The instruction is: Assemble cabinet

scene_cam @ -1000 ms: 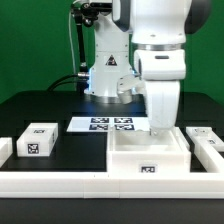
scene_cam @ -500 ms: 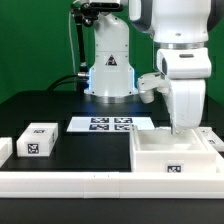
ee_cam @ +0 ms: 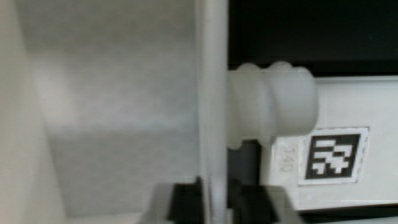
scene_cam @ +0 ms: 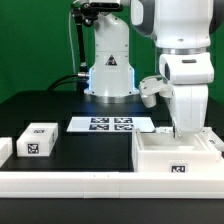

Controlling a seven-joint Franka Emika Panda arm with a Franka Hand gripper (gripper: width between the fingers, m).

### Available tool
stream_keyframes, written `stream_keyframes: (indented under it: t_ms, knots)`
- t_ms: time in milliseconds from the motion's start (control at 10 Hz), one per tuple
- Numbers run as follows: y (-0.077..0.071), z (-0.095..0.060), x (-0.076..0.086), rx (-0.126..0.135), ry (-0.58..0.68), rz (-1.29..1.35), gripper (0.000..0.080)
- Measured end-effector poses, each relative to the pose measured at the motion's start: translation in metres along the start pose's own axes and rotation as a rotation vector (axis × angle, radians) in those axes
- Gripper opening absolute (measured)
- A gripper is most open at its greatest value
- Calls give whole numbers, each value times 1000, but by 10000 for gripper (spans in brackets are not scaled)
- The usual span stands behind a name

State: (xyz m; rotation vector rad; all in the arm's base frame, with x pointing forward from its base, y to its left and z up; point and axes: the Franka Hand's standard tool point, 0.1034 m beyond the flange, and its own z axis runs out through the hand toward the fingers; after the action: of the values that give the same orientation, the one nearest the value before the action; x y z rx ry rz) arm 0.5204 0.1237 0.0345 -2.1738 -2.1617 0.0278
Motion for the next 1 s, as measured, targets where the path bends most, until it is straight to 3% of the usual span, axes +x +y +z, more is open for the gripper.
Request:
stream_keyframes:
  t_ms: [300, 400, 500, 1000]
  knots:
    - [0, 0, -1, 1, 0, 2, 558]
    - [0, 1, -1, 1, 0, 2, 558]
    - [0, 1, -1, 1, 0, 3, 631]
    - [0, 1, -3, 2, 0, 5, 649]
